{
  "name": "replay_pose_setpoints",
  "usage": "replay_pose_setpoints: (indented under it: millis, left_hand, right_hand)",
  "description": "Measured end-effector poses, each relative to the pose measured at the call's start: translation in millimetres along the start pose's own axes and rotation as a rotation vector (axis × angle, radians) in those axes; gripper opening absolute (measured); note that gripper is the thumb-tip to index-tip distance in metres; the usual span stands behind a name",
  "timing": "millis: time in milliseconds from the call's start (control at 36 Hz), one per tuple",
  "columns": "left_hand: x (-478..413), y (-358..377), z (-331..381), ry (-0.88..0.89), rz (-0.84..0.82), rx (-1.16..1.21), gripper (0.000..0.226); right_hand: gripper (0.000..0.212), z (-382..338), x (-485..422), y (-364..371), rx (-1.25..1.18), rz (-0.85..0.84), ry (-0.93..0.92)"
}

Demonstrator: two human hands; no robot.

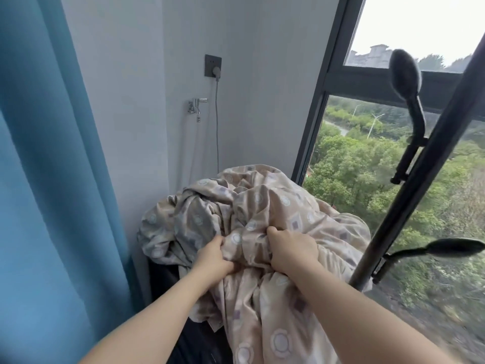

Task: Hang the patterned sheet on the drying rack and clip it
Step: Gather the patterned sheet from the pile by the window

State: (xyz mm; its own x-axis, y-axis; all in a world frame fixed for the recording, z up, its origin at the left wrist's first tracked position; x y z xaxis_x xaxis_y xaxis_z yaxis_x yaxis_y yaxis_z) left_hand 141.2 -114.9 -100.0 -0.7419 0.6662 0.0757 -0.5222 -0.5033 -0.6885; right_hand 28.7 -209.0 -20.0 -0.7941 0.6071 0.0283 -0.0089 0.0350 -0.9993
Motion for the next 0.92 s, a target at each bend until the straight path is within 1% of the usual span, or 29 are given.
replay_pose_setpoints:
  millis: [56,111,139,222,306,361,444,556,694,806,833,889,917]
  left_hand:
    - [5.8,-9.8,-2.5,-0.006,0.081,0.047,0.050]
    - [13.4,-22.0,-7.7,-0.041,0.150,0.202,0.055]
    - [18.9,-30.0,-8.4,-0.047,0.189,0.283,0.053]
    - [35.0,-59.8,-7.9,-0.045,0.309,0.502,0.034]
    - [50.2,-96.3,1.0,-0.019,0.412,0.636,0.027]
    - [60.0,-121.1,10.5,0.012,0.472,0.659,0.027]
    - [75.8,-158.9,26.0,0.070,0.553,0.695,0.025]
    - [103.1,-203.8,49.4,0.183,0.637,0.699,0.025]
    - [141.8,-243.0,74.8,0.325,0.741,0.712,0.030]
    - [161.0,-260.2,76.3,0.362,0.787,0.653,0.027]
    - [161.3,-259.6,73.0,0.350,0.762,0.628,0.038]
    - [164.6,-254.1,72.3,0.338,0.636,0.535,0.073]
    - [163.6,-249.7,73.1,0.347,0.568,0.508,0.075]
  right_hand:
    - [0.035,0.9,2.3,-4.6,-0.036,0.064,-0.033]
    - [0.035,3.3,6.4,-12.8,-0.086,0.165,-0.067]
    - [0.037,4.9,8.9,-17.0,-0.113,0.221,-0.079]
    - [0.041,9.7,17.3,-30.4,-0.194,0.384,-0.083]
    - [0.042,11.9,27.0,-44.1,-0.311,0.526,-0.063]
    - [0.040,9.2,34.4,-54.9,-0.394,0.611,-0.059]
    - [0.031,-1.7,46.6,-77.0,-0.498,0.730,-0.082]
    - [0.024,-17.1,62.0,-114.6,-0.604,0.877,-0.136]
    - [0.021,-36.5,92.0,-161.5,-0.662,1.110,-0.263]
    - [0.023,-52.4,107.6,-198.1,-0.611,1.210,-0.386]
    - [0.024,-56.9,111.8,-206.1,-0.578,1.254,-0.430]
    - [0.020,-66.6,121.4,-217.2,-0.509,1.348,-0.515]
    - [0.020,-71.3,124.7,-220.1,-0.480,1.383,-0.556]
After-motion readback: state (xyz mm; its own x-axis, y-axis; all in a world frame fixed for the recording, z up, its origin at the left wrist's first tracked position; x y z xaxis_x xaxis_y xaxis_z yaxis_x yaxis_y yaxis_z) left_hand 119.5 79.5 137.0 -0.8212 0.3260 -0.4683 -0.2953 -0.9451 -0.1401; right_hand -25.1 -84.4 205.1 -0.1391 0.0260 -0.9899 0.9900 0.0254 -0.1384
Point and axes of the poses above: each hand's wrist, its own x-axis away from the middle knuckle, its own y-axis out of the palm, z = x × y, the point moved 6 cm from there along -x, towards the middle knuckle, and after that the axes turned 10 degrees about -x, right-handed, at the moved point
